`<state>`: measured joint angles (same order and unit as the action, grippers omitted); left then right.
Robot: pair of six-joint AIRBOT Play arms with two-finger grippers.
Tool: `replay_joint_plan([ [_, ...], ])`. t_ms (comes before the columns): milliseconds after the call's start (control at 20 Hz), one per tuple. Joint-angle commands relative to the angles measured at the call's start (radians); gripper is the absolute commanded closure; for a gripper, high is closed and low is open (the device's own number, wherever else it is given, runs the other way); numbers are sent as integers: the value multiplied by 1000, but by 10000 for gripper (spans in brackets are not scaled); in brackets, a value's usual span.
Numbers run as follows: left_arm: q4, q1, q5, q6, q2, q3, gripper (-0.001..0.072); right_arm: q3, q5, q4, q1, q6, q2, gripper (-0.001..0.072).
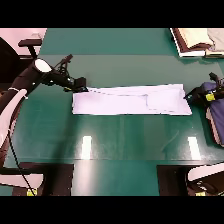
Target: Fold the shirts.
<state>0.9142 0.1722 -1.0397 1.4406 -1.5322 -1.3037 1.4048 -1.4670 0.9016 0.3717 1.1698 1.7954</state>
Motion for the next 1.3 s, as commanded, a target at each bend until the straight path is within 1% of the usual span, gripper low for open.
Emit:
replay_joint_plan([
  [0, -2, 103, 49, 18, -2, -1, 679, -23, 11, -100, -35, -50, 44, 79],
  [50, -2, 126, 80, 18, -3, -1, 679, -22, 31, -93, -55, -54, 43, 153],
  [100, -3, 149, 109, 20, -10, -5, 679, -19, 37, -92, -76, -61, 40, 280],
  [150, -2, 167, 123, 28, -27, -20, 680, -9, 38, -89, -93, -73, 36, 388],
  [200, -2, 185, 125, 33, -51, -42, 680, 9, 33, -89, -106, -73, 32, 492],
  [250, -3, 201, 119, 49, -80, -70, 679, 30, 31, -89, -117, -73, 21, 618],
  [300, -3, 221, 117, 53, -115, -103, 680, 54, 29, -90, -124, -72, 5, 682],
  [350, -3, 241, 116, 53, -148, -134, 680, 87, 15, -90, -136, -69, -16, 696],
  [550, -3, 320, 110, 55, -299, -302, 680, 208, -27, -98, -209, 30, -138, 696],
  [800, -6, 379, 107, 127, -473, -497, 680, 367, -26, -160, -357, 91, -234, 696],
  [850, -8, 382, 109, 135, -493, -521, 680, 397, -26, -163, -392, 107, -239, 696],
  [1000, -18, 383, 122, 154, -517, -537, 680, 457, -22, -205, -484, 109, -239, 696],
  [1250, -18, 383, 162, 159, -523, -537, 679, 471, 6, -203, -615, 109, -238, 696],
])
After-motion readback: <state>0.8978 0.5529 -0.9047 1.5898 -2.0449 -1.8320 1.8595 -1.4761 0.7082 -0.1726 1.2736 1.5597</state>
